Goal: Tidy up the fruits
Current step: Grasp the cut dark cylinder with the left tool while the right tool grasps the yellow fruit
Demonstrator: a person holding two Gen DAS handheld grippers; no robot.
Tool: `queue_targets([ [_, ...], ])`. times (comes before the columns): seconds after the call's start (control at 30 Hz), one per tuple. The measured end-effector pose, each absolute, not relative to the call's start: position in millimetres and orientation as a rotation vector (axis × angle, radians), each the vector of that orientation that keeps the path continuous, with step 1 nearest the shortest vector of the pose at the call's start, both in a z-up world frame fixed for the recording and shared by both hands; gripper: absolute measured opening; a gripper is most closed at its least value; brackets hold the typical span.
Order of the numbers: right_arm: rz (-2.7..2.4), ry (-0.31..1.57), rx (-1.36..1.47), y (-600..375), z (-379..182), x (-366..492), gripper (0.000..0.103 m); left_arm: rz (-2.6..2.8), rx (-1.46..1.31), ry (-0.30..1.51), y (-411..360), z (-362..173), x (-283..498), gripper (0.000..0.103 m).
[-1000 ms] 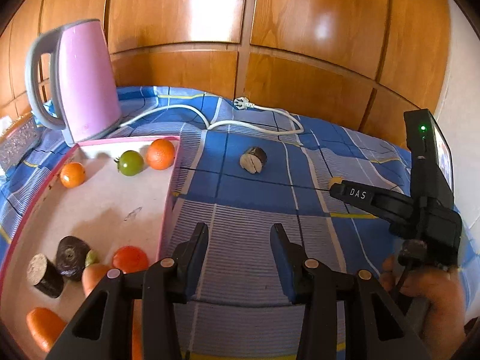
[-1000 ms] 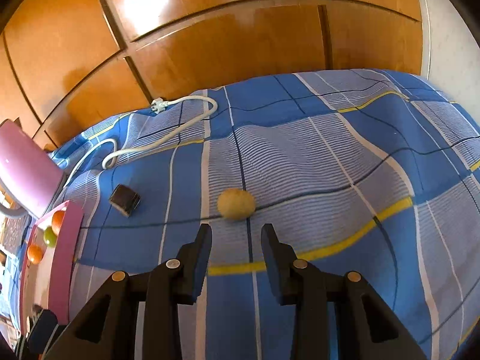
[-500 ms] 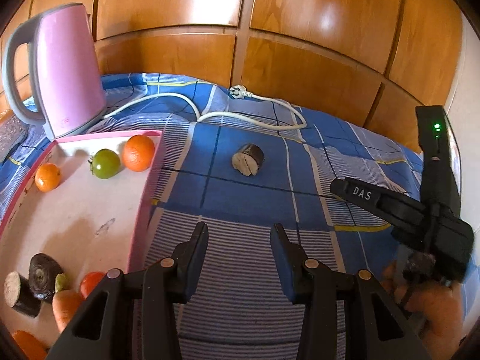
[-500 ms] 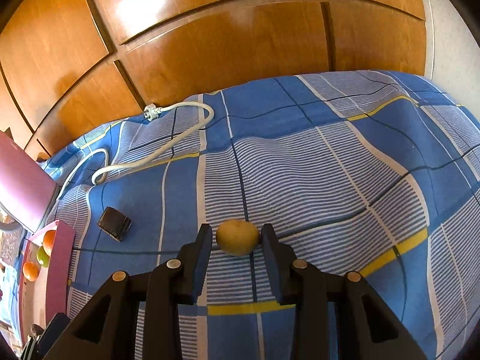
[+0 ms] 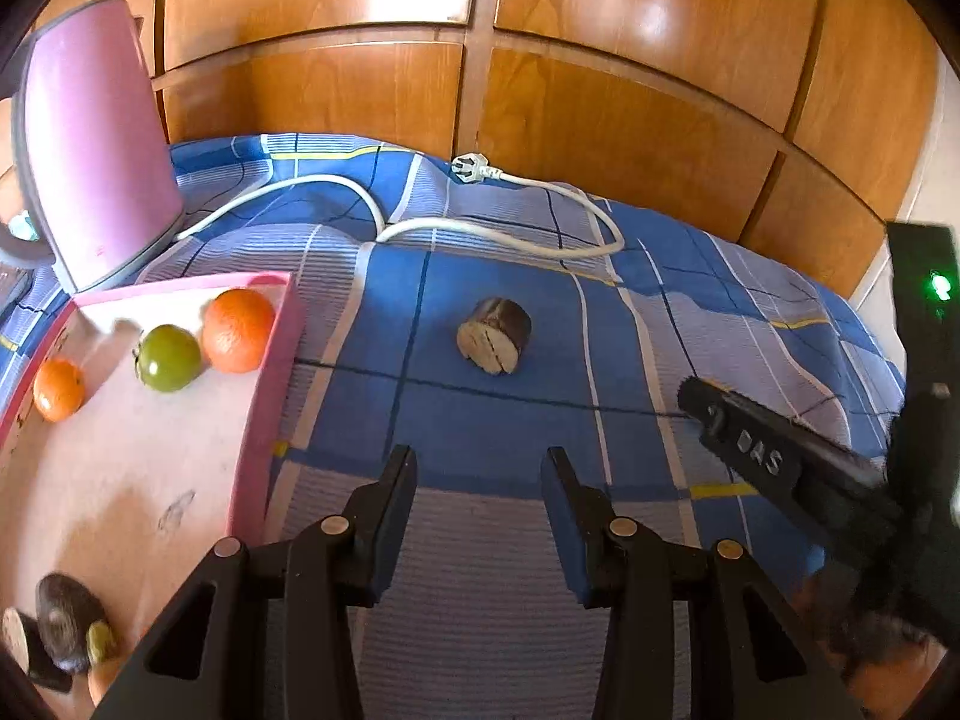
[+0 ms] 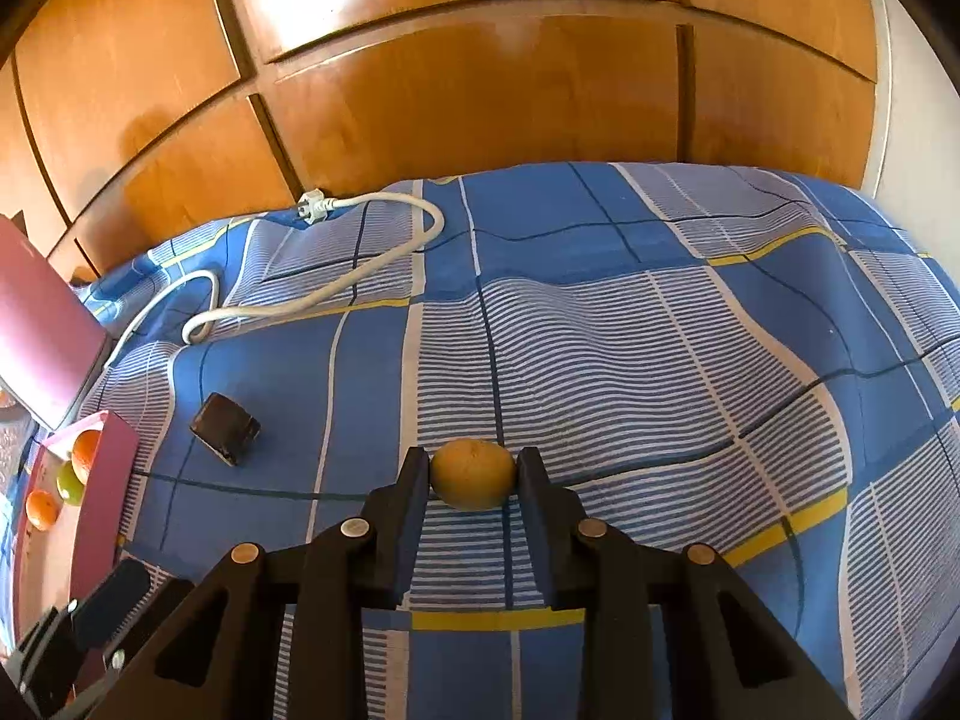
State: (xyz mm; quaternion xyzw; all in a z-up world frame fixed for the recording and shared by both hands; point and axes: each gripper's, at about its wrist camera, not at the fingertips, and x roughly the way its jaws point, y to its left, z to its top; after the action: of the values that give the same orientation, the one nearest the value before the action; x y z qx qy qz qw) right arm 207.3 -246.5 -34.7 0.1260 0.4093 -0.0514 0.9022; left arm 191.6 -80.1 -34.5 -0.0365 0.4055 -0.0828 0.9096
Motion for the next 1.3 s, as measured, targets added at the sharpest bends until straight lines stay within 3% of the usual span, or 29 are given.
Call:
queue_targets([
  [0.3,-0.092,0.834,0.256,-244.9,-33.6,208.9,0.030,-0.189,-0.044,0.858,-88.5,-38.7,222.2,0.044],
  [0.53,-0.078,0.834,0.257,-244.0,-33.7,209.5,0.030,-0.171,-0.056,0.870,-85.9,-41.0,244.3,0.050],
  [1.1,-0.074,0.849,0.252,-242.9,-35.5,212.2,0.030,-0.231,-0.038,0.882,-96.3,-47.0,276.5,0.051],
  [1.17,-0.073,0.849,0.255,-243.1,-35.6,212.2,0.030,-0.242,-0.041,0.884,-96.7,-47.7,280.1,0.035],
  [1.3,-0.072,0.845,0.261,-244.1,-35.8,211.5,0.030,-0.234,-0.047,0.880,-94.1,-45.4,275.4,0.035],
])
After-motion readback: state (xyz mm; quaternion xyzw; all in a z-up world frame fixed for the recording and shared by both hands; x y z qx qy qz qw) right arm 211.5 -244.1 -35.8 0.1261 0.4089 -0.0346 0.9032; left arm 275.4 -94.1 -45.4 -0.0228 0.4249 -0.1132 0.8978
